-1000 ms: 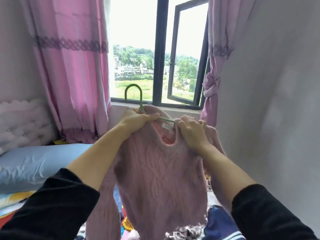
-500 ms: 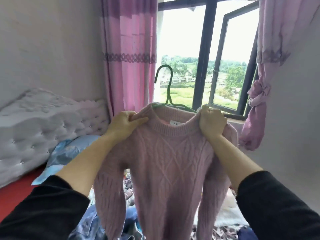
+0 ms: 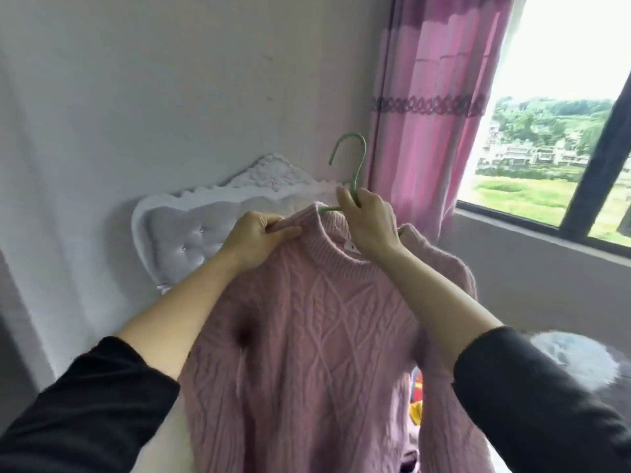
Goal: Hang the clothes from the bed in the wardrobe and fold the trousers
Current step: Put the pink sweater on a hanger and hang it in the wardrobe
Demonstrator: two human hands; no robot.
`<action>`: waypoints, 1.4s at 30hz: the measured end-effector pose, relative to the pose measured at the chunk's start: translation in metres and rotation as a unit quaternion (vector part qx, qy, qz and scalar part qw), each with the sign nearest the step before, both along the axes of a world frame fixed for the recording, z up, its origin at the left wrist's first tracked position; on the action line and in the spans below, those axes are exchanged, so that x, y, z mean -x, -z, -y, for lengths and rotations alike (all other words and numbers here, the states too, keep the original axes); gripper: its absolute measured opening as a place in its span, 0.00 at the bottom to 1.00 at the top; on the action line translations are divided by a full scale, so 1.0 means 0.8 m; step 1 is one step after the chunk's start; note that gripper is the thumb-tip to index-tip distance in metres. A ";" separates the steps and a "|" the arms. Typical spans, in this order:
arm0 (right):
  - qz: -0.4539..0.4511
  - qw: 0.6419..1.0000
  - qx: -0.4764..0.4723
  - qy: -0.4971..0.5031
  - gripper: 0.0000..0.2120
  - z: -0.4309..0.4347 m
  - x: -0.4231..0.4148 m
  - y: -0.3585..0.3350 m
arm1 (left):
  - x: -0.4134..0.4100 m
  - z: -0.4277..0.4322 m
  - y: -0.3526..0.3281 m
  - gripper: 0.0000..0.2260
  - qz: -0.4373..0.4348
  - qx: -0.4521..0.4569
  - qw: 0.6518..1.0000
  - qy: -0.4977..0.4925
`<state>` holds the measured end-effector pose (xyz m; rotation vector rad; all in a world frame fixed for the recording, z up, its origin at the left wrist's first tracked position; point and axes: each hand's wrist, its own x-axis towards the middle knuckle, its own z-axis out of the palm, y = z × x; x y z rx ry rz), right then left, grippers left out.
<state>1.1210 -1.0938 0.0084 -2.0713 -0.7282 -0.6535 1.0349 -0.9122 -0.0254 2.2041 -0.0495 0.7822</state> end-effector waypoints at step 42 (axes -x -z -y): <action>-0.256 0.823 0.124 -0.492 0.18 -1.111 0.306 0.048 | 0.411 -0.848 0.216 0.11 -0.215 -0.098 0.857 -0.458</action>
